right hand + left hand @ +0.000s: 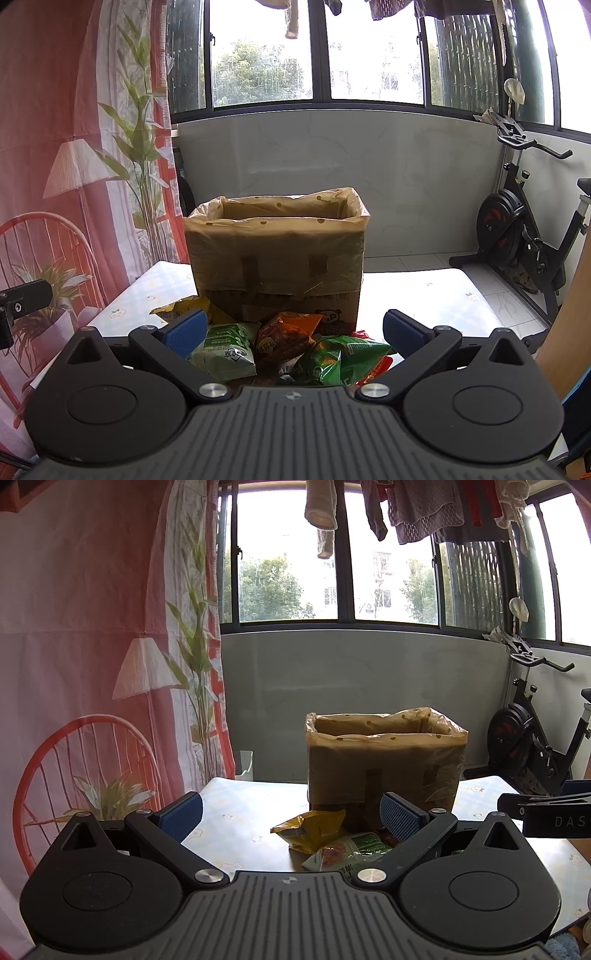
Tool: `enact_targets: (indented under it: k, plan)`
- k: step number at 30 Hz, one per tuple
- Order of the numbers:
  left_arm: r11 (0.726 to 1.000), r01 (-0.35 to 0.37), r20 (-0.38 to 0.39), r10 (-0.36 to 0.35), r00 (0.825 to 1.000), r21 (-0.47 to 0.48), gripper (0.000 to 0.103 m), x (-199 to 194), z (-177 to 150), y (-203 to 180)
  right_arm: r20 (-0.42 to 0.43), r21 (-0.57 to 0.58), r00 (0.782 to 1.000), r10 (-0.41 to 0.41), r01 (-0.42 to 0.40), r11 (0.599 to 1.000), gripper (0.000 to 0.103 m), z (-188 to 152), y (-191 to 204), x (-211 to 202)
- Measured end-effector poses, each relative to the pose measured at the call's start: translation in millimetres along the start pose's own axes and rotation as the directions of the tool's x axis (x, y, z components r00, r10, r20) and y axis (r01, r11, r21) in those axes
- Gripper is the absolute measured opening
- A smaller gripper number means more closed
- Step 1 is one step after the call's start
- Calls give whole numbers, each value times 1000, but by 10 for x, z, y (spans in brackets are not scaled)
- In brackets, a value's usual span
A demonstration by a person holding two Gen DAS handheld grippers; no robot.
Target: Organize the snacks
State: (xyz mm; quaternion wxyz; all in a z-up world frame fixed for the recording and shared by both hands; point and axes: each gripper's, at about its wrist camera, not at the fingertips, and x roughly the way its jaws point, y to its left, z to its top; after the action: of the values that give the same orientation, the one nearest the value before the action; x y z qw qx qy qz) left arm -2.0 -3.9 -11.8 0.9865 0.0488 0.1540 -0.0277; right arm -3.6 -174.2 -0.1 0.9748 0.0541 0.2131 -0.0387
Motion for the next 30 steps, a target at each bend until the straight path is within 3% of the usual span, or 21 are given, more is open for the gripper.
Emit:
enact_targets:
  k: [25, 30]
  plan:
    - [1000, 3, -10, -3, 1000, -3, 103, 34, -2, -6, -7, 9, 1000, 5, -5, 1000, 103, -1, 2, -1]
    - [999, 37, -34, -36, 999, 3, 103, 106, -5, -3, 18, 32, 1000, 5, -6, 999, 103, 22, -67, 24]
